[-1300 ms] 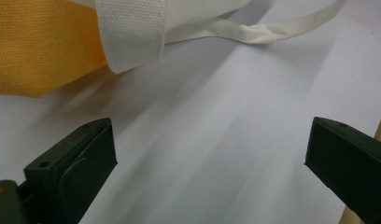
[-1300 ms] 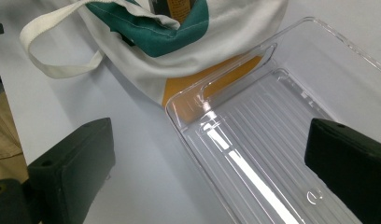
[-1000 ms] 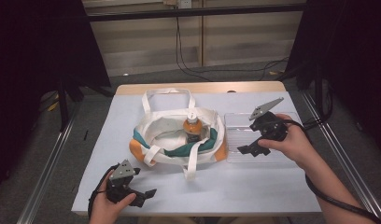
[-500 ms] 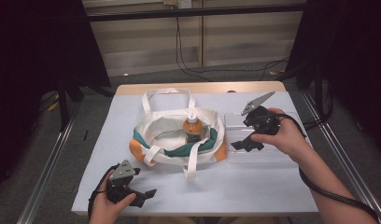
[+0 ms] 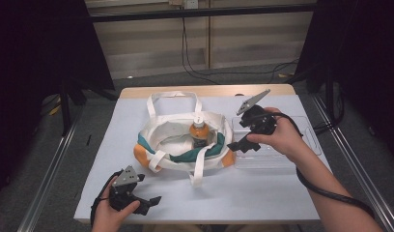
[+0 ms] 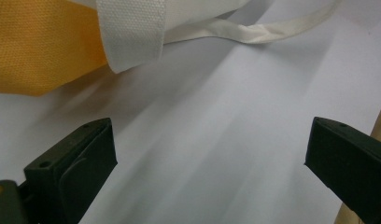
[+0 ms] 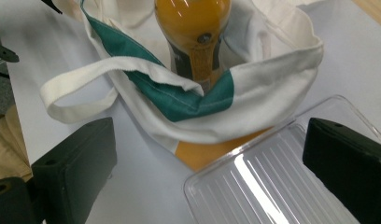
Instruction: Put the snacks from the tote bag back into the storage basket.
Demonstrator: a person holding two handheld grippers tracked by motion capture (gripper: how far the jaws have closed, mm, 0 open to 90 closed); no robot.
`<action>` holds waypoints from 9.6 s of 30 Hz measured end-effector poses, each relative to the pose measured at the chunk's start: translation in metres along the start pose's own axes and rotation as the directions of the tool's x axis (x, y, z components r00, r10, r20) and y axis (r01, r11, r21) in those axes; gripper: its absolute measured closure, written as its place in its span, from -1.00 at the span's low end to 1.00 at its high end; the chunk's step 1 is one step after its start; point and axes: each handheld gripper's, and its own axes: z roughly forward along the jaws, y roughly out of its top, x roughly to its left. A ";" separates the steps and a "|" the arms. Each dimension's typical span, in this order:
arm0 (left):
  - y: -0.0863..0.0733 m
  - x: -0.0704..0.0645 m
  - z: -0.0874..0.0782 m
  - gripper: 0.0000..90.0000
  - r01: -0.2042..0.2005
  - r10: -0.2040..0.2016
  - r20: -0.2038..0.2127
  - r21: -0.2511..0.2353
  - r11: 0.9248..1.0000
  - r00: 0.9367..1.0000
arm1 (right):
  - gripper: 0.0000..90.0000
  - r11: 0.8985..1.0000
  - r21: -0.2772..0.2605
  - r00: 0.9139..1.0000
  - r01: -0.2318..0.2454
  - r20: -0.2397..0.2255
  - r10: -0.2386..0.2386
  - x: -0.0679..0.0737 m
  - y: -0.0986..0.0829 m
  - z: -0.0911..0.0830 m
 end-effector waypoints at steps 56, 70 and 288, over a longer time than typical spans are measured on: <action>-0.002 0.001 -0.002 -0.97 0.003 -0.003 0.012 -0.007 1.000 1.000 | -0.12 0.998 0.039 0.999 -0.044 -0.015 0.044 0.007 0.076 0.047; -0.004 0.000 -0.003 -0.97 0.008 -0.008 0.014 -0.009 1.000 1.000 | 0.09 0.996 0.072 0.998 -0.058 -0.002 0.059 0.008 0.093 0.057; -0.002 -0.001 0.002 -0.97 0.002 -0.002 0.015 0.009 1.000 1.000 | 0.35 0.900 0.386 0.979 -0.203 0.075 0.188 -0.028 0.072 -0.080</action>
